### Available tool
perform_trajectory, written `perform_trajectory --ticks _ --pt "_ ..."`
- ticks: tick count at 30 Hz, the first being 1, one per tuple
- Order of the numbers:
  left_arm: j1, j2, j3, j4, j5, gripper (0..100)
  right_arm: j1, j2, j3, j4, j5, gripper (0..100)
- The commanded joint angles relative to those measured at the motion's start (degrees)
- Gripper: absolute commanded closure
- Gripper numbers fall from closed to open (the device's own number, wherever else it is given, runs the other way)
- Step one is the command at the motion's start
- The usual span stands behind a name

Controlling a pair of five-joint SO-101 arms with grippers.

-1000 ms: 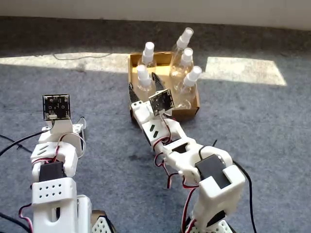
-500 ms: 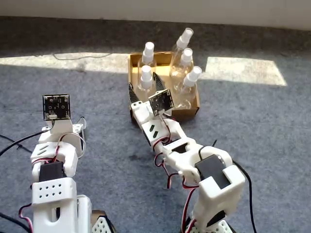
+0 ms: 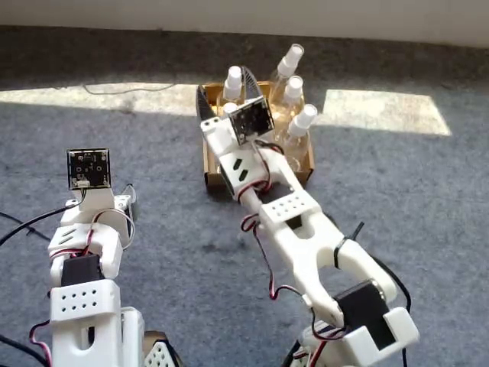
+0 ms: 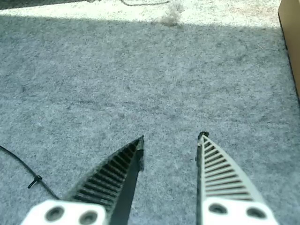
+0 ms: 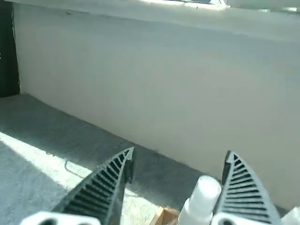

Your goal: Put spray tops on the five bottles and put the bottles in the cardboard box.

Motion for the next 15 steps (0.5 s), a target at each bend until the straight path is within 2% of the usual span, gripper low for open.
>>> perform_trajectory --ticks 1,5,7,12,15 --pt "1.0 -0.6 -0.3 -1.0 -0.3 82 0.8 -4.5 -13.7 10.0 1.9 74.8" --pt "0.9 -0.6 -0.3 -1.0 -0.3 82 0.6 -10.0 -22.3 21.8 2.4 75.0" --pt "0.9 -0.6 -0.3 -1.0 -0.2 82 0.5 -13.8 -21.7 28.0 2.4 77.6" --pt "0.9 -0.6 -0.3 -1.0 -0.1 82 1.3 -25.5 -11.3 36.7 2.4 98.5" --pt "0.9 -0.6 -0.3 -1.0 -0.1 82 2.4 -33.9 0.4 37.4 2.4 97.9"
